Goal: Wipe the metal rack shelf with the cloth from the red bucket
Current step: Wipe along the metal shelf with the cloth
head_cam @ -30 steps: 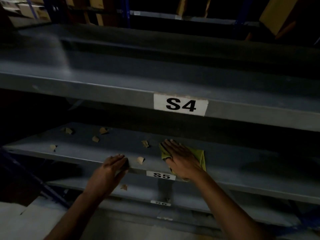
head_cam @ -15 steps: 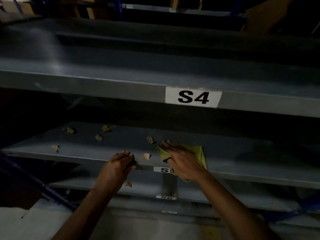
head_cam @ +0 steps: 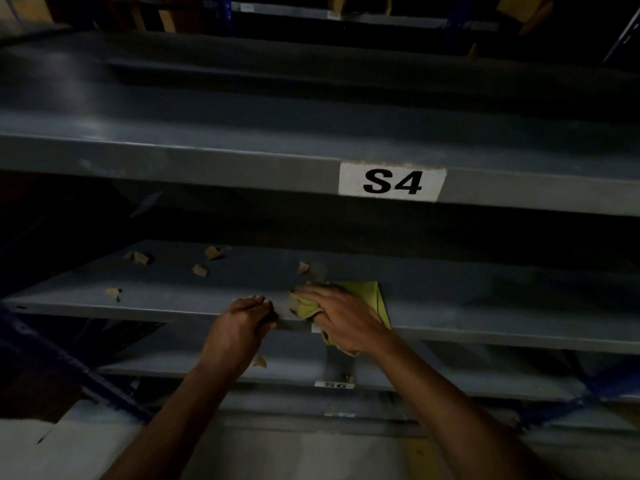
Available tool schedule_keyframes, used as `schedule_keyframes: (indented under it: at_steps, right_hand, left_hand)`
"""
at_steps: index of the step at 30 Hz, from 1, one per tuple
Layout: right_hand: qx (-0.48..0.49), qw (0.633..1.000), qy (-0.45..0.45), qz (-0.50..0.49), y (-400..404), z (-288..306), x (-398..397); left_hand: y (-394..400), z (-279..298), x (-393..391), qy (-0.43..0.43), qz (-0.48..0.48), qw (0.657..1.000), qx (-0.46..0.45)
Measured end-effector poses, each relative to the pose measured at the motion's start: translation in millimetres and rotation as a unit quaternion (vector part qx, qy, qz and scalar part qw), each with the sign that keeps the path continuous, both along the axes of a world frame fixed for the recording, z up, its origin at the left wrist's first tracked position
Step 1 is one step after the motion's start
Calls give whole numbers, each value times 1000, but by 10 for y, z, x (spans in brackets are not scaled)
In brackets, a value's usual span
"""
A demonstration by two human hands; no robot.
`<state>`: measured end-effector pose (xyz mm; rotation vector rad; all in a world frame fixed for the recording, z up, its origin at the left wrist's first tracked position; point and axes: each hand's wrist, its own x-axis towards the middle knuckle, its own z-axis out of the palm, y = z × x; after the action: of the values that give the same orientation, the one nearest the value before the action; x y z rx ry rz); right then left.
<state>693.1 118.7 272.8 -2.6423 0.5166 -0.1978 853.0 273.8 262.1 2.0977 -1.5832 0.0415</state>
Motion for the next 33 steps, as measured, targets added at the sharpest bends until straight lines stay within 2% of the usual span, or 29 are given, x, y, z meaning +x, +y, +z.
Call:
schedule_keyframes:
  at_steps: [2, 5, 7, 9, 12, 14, 21, 25, 29, 31, 33]
  right_hand:
    - [47, 999, 5, 3, -11, -27, -106]
    - [95, 993, -28, -70, -139, -49, -198]
    - [69, 989, -48, -119, -251, -23, -183]
    - [32, 990, -28, -135, -369, -11, -92]
    - [17, 989, -4, -144, -549, -62, 114]
    - [43, 986, 6, -158, -623, -45, 264]
    - [28, 998, 35, -43, -607, -32, 458]
    - [53, 997, 47, 4, -485, -81, 337]
    - [48, 997, 57, -24, -446, -222, 54]
    - [89, 993, 22, -74, -471, -204, 28]
    - [88, 992, -32, -84, -493, -109, 104]
  left_hand:
    - [1, 8, 1, 4, 3, 1000, 3]
    - [2, 7, 1, 11, 5, 1000, 5]
    - [0, 4, 0, 19, 9, 1000, 7]
    - [-5, 10, 3, 20, 10, 1000, 4]
    - [-12, 17, 3, 31, 5, 1000, 2]
    - [-10, 22, 0, 29, 5, 1000, 2]
    - [-12, -6, 12, 16, 8, 1000, 6]
    - [-7, 15, 4, 14, 9, 1000, 11]
    - [-16, 6, 1, 18, 19, 1000, 17]
    - [-20, -22, 0, 23, 29, 999, 17]
    - [-25, -40, 8, 22, 36, 999, 17]
